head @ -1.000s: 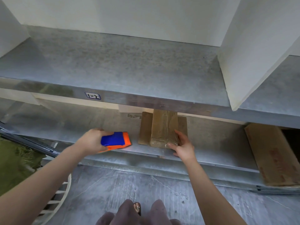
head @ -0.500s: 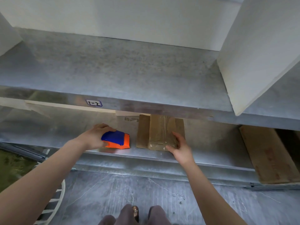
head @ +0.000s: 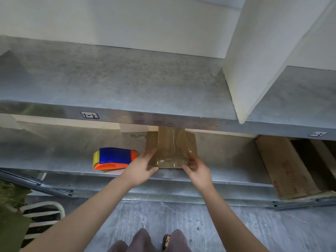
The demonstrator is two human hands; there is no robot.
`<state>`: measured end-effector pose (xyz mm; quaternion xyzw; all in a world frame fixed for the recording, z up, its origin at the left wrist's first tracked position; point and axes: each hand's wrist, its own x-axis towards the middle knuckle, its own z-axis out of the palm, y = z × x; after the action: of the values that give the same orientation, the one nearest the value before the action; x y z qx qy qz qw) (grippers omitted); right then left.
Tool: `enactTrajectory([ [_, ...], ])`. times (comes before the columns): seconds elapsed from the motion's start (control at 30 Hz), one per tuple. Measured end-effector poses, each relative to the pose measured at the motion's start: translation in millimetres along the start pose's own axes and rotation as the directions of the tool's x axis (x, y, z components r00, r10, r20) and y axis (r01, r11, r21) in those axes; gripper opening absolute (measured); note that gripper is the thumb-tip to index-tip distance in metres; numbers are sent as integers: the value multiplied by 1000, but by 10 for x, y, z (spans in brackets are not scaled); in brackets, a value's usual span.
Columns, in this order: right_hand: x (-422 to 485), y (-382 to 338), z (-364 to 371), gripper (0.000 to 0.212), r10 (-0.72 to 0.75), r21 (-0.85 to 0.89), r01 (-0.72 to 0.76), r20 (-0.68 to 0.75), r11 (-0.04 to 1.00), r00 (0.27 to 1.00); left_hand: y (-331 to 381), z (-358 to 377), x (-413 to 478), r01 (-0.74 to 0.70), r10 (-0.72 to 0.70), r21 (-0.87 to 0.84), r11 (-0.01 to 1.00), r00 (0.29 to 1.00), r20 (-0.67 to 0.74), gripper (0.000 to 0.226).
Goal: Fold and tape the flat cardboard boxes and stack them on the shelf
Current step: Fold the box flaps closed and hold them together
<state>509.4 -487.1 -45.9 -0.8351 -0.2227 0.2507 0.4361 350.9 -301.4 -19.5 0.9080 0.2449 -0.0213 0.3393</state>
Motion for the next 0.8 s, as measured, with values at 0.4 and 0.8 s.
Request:
enactTrajectory([
  [0.4, 128, 76, -46, 51, 109, 67, -117, 109, 991, 988, 105, 430, 192, 157, -215, -317, 935, 963, -159, 63],
  [0.8, 100, 151, 62, 47, 113, 31, -114, 42, 993, 993, 66, 471, 250, 141, -185, -240, 961, 967, -173, 65],
])
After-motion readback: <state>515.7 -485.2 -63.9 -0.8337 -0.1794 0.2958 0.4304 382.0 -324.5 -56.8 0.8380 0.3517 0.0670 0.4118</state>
